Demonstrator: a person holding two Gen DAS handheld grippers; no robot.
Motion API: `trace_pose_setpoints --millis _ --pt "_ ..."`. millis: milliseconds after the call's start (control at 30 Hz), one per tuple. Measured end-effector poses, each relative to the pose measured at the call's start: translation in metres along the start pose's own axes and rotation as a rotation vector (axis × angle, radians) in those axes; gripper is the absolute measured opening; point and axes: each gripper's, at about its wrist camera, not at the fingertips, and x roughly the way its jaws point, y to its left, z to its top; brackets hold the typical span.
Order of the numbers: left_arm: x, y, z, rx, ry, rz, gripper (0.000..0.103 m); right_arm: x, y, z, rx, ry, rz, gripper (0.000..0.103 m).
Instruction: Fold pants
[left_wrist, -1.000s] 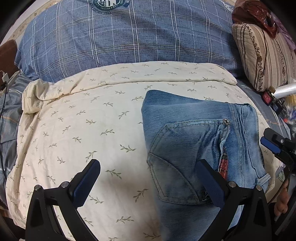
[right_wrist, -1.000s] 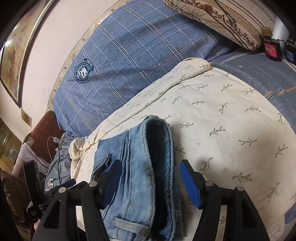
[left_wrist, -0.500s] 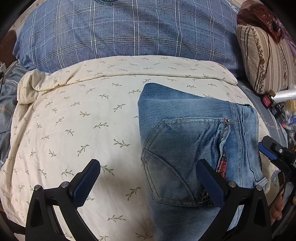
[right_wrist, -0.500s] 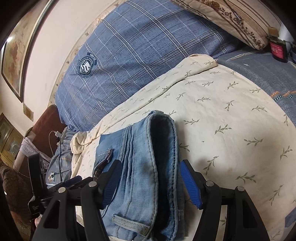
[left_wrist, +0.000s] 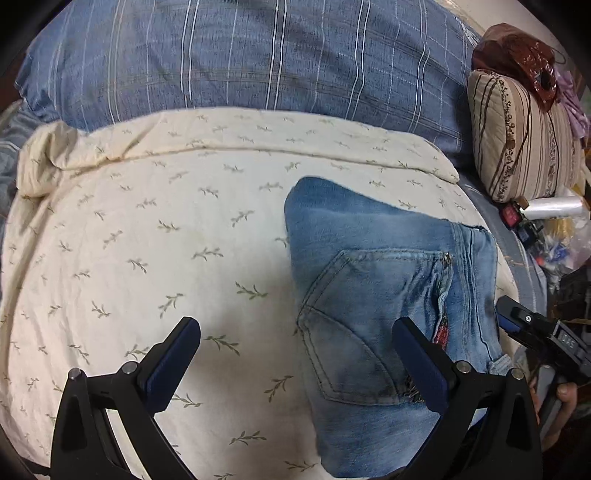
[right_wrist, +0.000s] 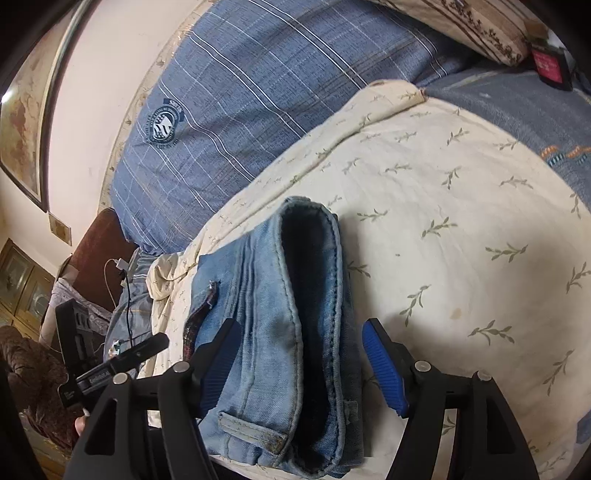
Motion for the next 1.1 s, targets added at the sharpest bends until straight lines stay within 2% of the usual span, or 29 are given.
trace_pose_setpoints --millis 200,433,700,900,1000,1100 --pt "0.015 -0.006 -0.005 0.045 0.036 -0.112 0.103 0.014 -0.009 -0.002 0.047 0.057 -0.006 0.072" --pt "0.033 -0.012 -0.006 0.045 0.084 -0.296 0.103 0.029 -0.009 -0.002 0.071 0.094 0.048 0.074" --pt "0.055 -0.004 0.005 -0.032 0.130 -0.460 0.103 0.041 -0.007 0.003 0.100 0.097 0.094 0.074" --pt "0.059 0.013 0.006 -0.124 0.115 -0.593 0.102 0.041 -0.006 0.004 0.089 0.103 0.104 0.071" --pt "0.061 0.015 0.006 -0.136 0.106 -0.610 0.096 0.043 0.000 0.003 0.050 0.103 0.079 0.067" --pt "0.063 0.014 0.006 -0.131 0.095 -0.613 0.081 0.046 0.006 0.002 0.026 0.113 0.077 0.057"
